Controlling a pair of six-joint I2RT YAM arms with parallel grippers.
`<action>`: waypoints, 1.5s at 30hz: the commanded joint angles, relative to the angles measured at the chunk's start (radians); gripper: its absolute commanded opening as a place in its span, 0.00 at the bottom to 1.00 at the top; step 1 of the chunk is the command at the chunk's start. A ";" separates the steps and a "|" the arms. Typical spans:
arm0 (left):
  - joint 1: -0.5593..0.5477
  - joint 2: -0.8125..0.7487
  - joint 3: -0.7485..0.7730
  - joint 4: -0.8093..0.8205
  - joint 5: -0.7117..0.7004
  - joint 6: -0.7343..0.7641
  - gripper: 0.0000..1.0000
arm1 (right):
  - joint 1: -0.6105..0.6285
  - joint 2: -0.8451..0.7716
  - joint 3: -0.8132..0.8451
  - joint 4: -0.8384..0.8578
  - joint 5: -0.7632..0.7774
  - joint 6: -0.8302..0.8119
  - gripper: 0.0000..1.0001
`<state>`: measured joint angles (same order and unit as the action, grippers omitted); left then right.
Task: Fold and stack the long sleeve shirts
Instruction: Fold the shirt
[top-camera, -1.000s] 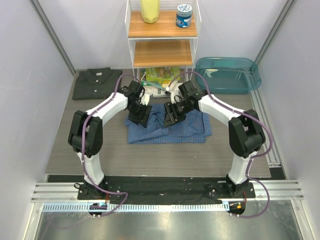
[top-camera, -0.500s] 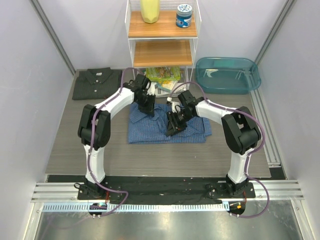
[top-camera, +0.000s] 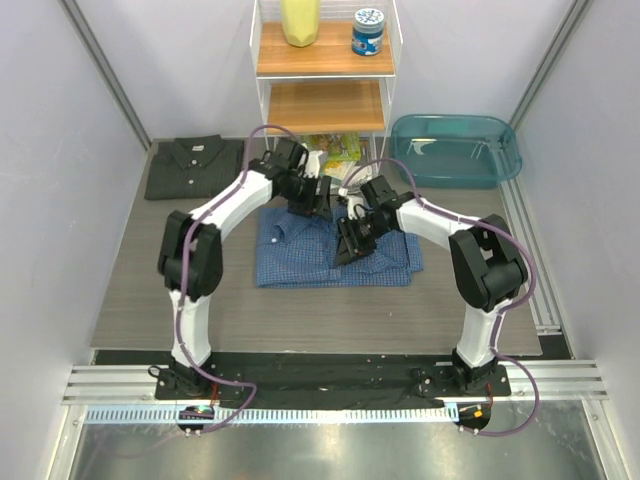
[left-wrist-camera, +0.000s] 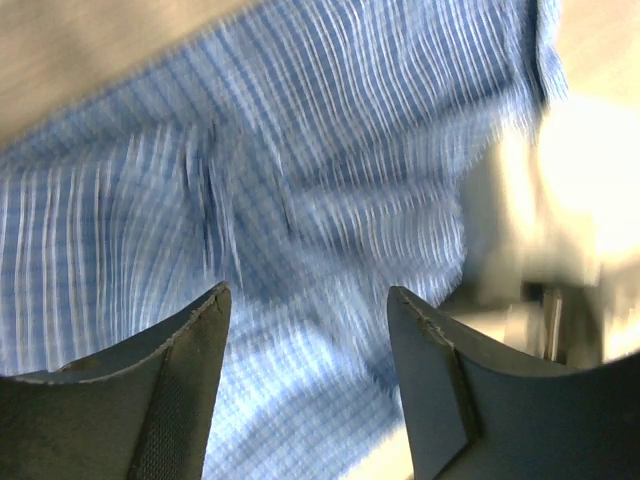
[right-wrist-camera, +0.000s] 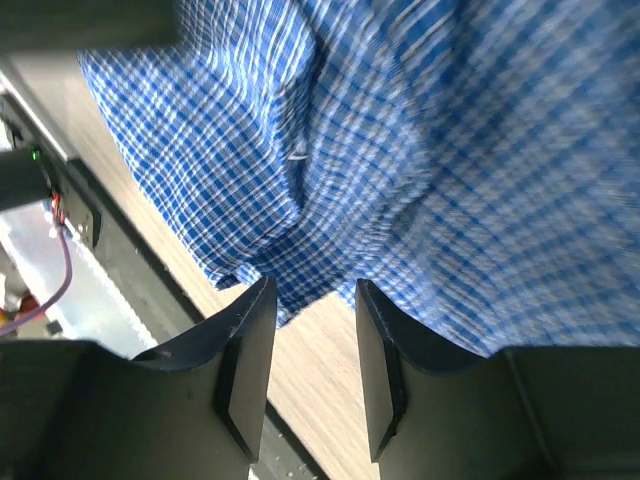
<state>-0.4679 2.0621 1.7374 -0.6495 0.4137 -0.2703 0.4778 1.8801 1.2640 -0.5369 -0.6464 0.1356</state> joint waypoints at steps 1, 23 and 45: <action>0.038 -0.258 -0.094 -0.068 -0.013 0.169 0.70 | -0.045 -0.075 0.061 0.071 0.025 -0.002 0.42; 0.000 -0.185 -0.177 -0.177 -0.222 0.536 0.59 | -0.008 0.172 0.169 0.445 0.077 0.277 0.32; -0.031 -0.016 -0.066 -0.180 -0.268 0.484 0.27 | -0.048 0.091 0.120 0.347 0.096 0.233 0.32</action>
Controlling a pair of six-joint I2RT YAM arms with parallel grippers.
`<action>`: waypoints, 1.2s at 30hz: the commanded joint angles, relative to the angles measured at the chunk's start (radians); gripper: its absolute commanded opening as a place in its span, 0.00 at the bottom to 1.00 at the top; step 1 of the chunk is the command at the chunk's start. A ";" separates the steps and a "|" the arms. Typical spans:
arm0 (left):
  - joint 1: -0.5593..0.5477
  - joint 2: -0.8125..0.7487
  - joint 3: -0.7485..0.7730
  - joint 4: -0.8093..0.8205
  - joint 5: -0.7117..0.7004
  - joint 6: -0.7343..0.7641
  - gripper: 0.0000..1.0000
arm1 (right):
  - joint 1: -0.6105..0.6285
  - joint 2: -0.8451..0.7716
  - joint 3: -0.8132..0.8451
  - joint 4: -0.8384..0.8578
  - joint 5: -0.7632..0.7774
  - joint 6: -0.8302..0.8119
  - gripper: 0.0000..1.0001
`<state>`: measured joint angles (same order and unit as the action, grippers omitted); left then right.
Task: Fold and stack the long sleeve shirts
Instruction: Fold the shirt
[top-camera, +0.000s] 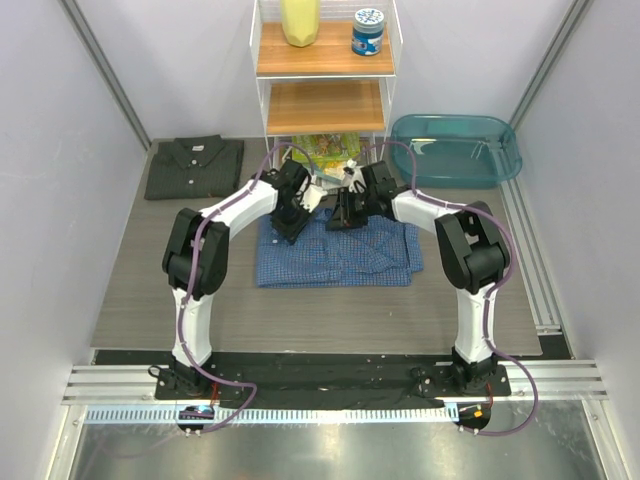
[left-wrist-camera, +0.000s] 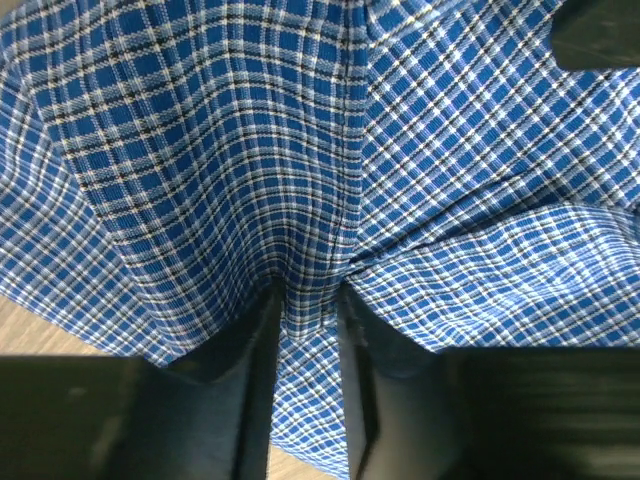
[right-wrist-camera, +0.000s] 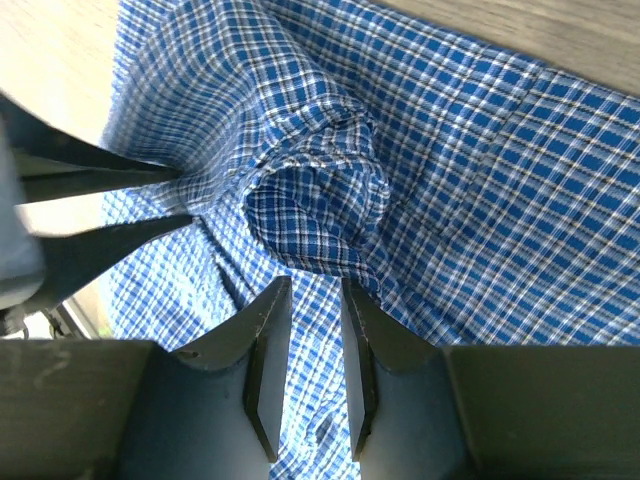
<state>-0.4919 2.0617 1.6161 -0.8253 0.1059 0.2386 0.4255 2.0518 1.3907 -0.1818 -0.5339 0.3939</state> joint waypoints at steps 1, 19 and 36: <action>-0.008 -0.021 0.060 -0.012 0.049 -0.036 0.24 | 0.004 -0.087 -0.010 -0.010 -0.017 -0.027 0.32; -0.028 -0.004 0.211 -0.060 0.370 -0.234 0.54 | -0.111 -0.318 -0.147 -0.169 0.034 -0.136 0.33; -0.066 0.056 0.174 0.057 -0.070 -0.266 0.48 | -0.149 -0.358 -0.220 -0.194 -0.028 -0.148 0.34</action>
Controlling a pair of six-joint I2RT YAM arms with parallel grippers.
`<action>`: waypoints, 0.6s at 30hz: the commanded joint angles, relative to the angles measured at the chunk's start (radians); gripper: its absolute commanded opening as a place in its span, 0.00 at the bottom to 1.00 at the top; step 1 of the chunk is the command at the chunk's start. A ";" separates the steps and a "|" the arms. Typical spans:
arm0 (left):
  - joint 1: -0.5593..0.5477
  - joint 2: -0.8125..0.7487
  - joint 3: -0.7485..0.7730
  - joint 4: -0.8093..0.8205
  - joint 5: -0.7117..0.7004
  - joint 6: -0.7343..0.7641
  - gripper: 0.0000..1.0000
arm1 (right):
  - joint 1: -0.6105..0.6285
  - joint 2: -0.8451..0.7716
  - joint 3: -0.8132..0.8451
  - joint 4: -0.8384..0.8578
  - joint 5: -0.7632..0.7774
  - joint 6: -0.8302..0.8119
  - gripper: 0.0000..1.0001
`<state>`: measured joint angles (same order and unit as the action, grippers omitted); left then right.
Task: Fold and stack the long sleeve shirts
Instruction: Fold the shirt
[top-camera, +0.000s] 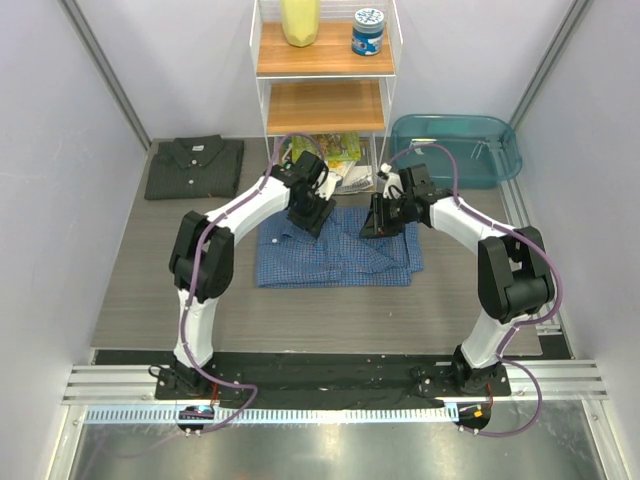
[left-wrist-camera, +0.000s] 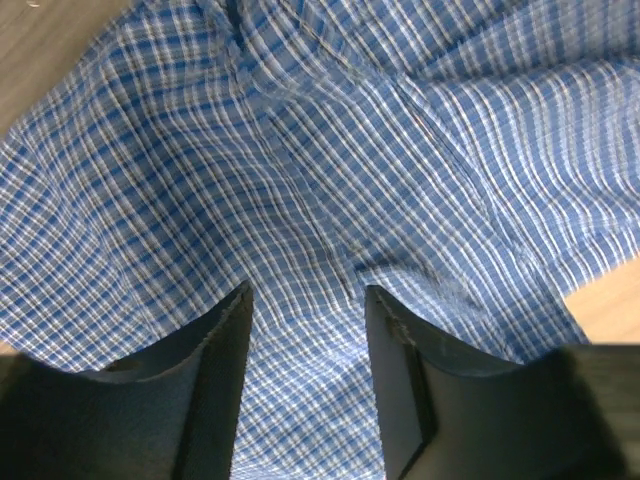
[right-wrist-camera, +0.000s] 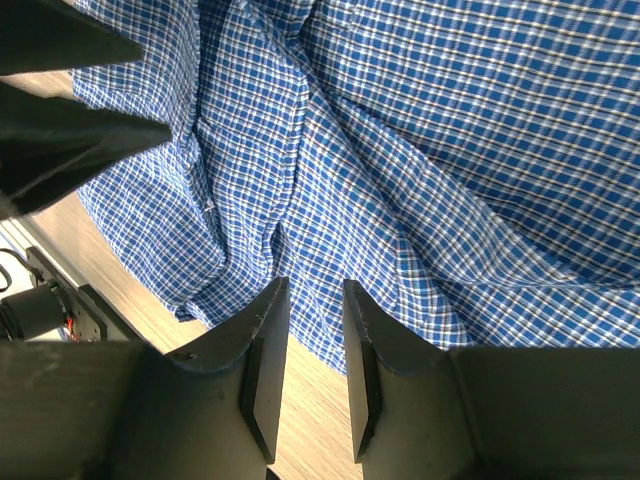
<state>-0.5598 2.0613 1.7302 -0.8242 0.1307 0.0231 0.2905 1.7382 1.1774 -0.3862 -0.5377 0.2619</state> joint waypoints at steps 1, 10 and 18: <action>0.001 0.069 0.090 0.053 -0.085 -0.054 0.47 | -0.017 -0.042 -0.007 0.009 -0.025 -0.018 0.34; -0.008 0.148 0.170 0.054 -0.072 -0.078 0.34 | -0.036 -0.040 -0.019 0.004 -0.034 -0.026 0.34; -0.048 0.144 0.204 0.092 -0.005 -0.111 0.00 | -0.042 -0.042 -0.027 0.000 -0.041 -0.032 0.33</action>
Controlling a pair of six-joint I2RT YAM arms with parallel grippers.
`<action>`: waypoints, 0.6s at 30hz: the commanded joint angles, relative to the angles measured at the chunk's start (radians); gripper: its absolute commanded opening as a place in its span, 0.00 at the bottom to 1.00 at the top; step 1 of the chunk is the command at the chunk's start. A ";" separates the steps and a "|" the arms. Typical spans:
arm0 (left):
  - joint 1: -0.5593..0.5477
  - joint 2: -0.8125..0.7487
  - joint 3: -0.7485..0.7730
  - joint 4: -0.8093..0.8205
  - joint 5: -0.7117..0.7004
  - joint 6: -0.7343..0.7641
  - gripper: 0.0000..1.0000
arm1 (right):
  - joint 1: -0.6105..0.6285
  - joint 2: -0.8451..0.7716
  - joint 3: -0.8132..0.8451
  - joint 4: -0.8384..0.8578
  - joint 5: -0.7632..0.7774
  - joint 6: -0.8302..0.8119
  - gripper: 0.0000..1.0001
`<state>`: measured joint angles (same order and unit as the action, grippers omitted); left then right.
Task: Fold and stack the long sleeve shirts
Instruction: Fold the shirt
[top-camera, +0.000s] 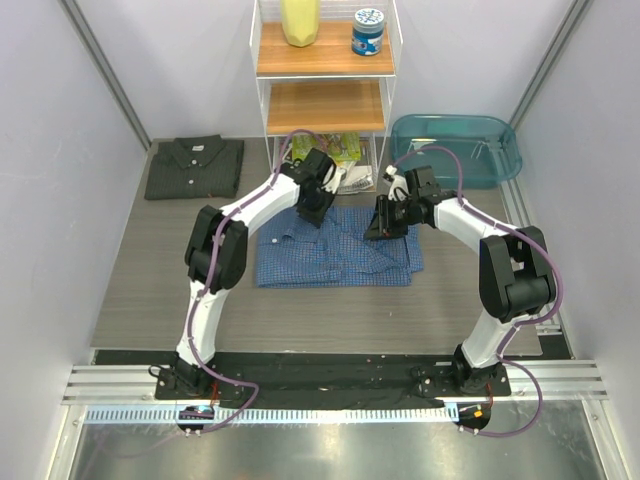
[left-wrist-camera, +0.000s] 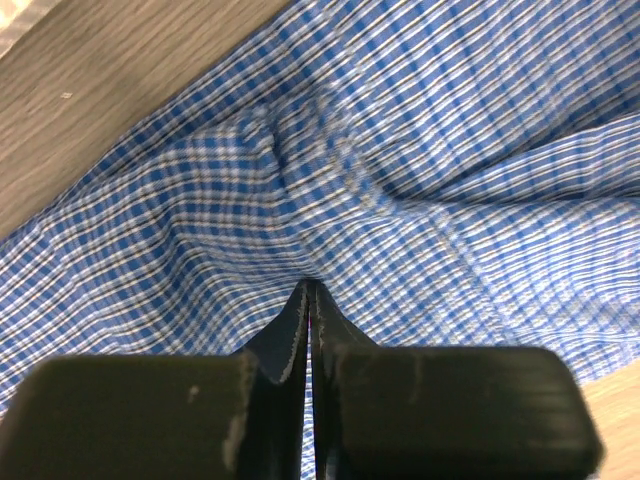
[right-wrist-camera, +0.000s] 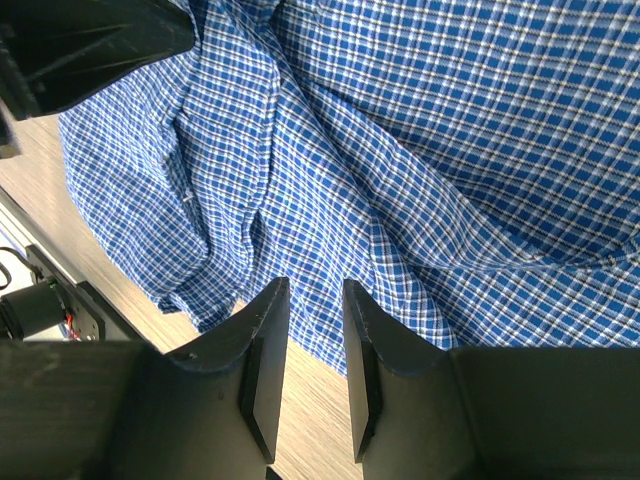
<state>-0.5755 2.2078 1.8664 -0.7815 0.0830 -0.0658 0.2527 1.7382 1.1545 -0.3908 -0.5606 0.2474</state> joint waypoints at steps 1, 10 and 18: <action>-0.035 0.006 0.077 0.050 0.043 -0.025 0.00 | -0.006 -0.040 -0.006 0.004 -0.016 -0.017 0.34; -0.041 -0.065 0.021 0.088 -0.204 -0.046 0.41 | -0.009 -0.045 -0.009 -0.002 -0.022 -0.016 0.34; -0.043 -0.057 0.004 0.082 -0.250 -0.026 0.36 | -0.009 -0.029 -0.003 0.003 -0.030 -0.010 0.34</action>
<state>-0.6197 2.2093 1.8687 -0.7296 -0.1165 -0.1013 0.2466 1.7382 1.1454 -0.3939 -0.5716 0.2413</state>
